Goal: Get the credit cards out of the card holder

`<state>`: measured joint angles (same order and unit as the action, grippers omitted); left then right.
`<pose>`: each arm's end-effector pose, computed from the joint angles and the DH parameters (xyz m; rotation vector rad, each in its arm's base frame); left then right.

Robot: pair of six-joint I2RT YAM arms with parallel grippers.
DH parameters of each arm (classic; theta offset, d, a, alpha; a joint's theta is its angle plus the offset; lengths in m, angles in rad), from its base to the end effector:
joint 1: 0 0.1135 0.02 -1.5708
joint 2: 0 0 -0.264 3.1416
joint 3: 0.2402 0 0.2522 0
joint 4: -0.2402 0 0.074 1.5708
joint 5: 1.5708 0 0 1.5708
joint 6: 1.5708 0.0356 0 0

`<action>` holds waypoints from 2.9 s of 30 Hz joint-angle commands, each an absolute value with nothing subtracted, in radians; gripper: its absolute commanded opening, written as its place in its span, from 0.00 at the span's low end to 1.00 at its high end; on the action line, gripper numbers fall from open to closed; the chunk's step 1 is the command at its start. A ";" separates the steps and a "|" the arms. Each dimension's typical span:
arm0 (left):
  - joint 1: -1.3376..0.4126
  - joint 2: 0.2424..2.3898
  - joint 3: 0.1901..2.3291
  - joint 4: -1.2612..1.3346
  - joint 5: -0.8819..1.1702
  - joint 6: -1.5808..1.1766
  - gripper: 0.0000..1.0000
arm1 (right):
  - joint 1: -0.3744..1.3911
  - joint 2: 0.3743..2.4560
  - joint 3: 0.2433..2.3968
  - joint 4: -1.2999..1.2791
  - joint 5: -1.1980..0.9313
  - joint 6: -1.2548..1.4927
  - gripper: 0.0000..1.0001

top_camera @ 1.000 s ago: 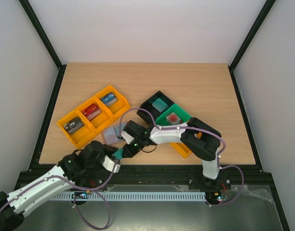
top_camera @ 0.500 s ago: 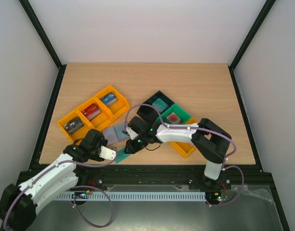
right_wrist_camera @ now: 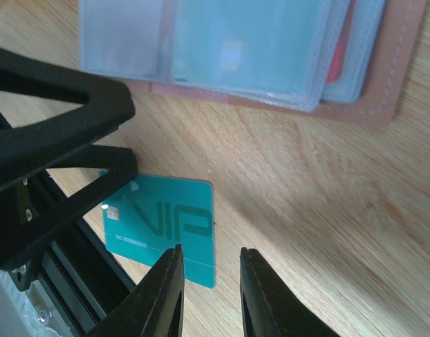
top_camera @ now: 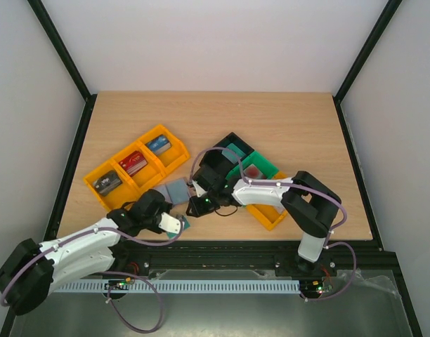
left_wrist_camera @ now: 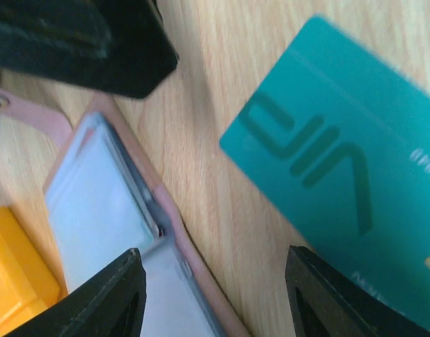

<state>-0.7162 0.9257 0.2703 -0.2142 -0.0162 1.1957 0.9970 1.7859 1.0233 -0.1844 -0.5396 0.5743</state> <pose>0.1231 -0.1064 0.1390 2.0005 1.4215 0.2324 0.1779 0.3089 0.1607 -0.8400 2.7128 1.1980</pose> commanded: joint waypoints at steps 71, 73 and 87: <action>-1.218 0.890 0.145 0.086 -0.212 1.226 0.43 | 0.984 1.785 0.854 0.032 -0.664 0.698 0.24; -1.218 0.890 0.149 0.088 -0.217 1.223 0.37 | 0.983 1.782 0.854 0.031 -0.665 0.699 0.24; -1.219 0.792 0.165 0.105 -0.264 1.158 0.02 | 0.957 1.717 0.857 -0.010 -0.666 0.678 0.25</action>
